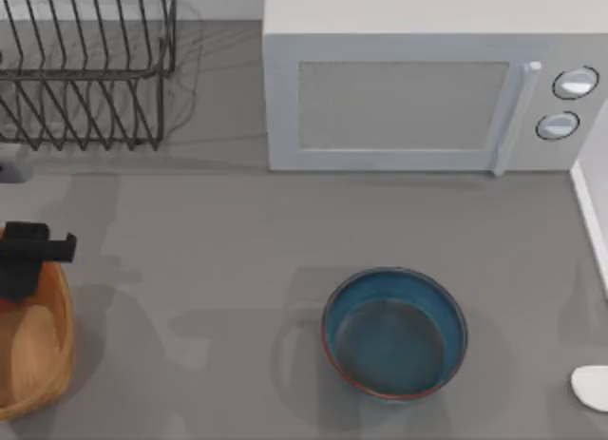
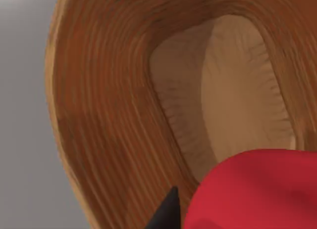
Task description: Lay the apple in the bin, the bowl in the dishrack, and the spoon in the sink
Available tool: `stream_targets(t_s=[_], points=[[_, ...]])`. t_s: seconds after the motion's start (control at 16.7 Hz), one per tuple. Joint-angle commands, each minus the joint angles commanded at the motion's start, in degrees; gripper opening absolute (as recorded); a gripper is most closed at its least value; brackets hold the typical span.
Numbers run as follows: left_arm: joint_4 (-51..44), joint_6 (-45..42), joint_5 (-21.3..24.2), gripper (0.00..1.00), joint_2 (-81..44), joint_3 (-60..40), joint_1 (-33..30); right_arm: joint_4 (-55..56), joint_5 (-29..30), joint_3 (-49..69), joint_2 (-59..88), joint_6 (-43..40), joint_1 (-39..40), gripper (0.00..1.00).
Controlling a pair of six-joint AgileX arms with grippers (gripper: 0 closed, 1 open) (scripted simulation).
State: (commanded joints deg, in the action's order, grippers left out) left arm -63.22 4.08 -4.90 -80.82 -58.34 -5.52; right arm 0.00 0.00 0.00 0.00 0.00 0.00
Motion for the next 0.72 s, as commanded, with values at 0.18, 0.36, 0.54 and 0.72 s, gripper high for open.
stream_targets(t_s=[0.18,0.36,0.54,0.72], points=[[4.5,-0.4,0.0,0.0,-0.8,4.1,0.5,0.0,0.0,0.0,0.0,0.0,0.0,1.0],[4.7,-0.4,0.0,0.0,-0.8,4.3,0.6,0.0,0.0,0.0,0.0,0.0,0.0,1.0],[4.7,-0.4,0.0,0.15,-0.8,4.3,0.6,0.0,0.0,0.0,0.0,0.0,0.0,1.0],[4.7,-0.4,0.0,0.38,-0.8,4.3,0.6,0.0,0.0,0.0,0.0,0.0,0.0,1.0]])
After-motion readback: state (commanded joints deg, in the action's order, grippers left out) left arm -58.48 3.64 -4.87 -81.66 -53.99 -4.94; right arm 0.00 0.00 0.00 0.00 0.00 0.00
